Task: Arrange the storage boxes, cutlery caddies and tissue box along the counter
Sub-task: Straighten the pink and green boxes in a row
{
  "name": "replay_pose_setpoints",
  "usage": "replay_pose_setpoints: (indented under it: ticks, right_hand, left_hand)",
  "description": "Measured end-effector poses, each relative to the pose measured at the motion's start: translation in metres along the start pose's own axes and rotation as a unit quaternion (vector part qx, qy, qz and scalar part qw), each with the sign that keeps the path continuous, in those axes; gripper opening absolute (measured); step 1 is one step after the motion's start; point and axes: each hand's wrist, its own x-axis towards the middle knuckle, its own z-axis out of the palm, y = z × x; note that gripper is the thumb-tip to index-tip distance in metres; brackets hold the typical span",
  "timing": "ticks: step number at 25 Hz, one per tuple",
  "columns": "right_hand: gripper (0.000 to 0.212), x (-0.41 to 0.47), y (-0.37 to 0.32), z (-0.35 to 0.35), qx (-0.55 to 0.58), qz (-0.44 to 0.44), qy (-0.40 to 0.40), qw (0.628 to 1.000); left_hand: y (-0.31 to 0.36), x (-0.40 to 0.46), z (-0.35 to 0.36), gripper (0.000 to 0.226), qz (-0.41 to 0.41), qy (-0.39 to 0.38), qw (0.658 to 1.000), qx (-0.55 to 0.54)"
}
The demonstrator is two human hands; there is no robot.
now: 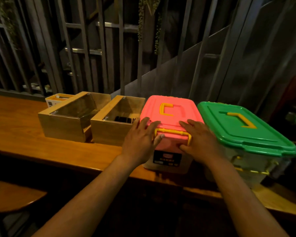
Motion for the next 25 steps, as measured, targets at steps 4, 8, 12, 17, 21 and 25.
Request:
replay_pose_setpoints:
  ticks: [4,8,12,17,21,25]
  right_hand:
    - [0.088,0.006,0.002,0.013,-0.038,0.003,0.005,0.999]
    - [0.087,0.024,0.009,0.018,-0.033,0.011,-0.005,0.999]
    - [0.087,0.045,0.013,0.027,-0.034,0.014,-0.010,0.999]
    - [0.087,0.070,0.026,0.034,-0.038,0.025,-0.015,0.999]
    - [0.087,0.091,0.030,0.037,-0.038,0.028,-0.007,0.999]
    - [0.087,0.105,0.033,0.043,-0.036,0.037,-0.011,0.999]
  left_hand:
    - [0.002,-0.002,0.009,0.060,-0.001,-0.001,1.000,0.000]
    - [-0.005,0.014,0.017,0.063,0.005,-0.027,1.000,0.003]
    - [-0.013,0.035,0.031,0.065,0.005,-0.033,0.999,0.004]
    - [-0.017,0.062,0.048,0.065,-0.021,-0.058,0.998,-0.027]
    - [-0.023,0.083,0.055,0.056,-0.034,-0.069,0.996,-0.048]
    - [-0.029,0.096,0.062,0.056,-0.033,-0.070,0.996,-0.040]
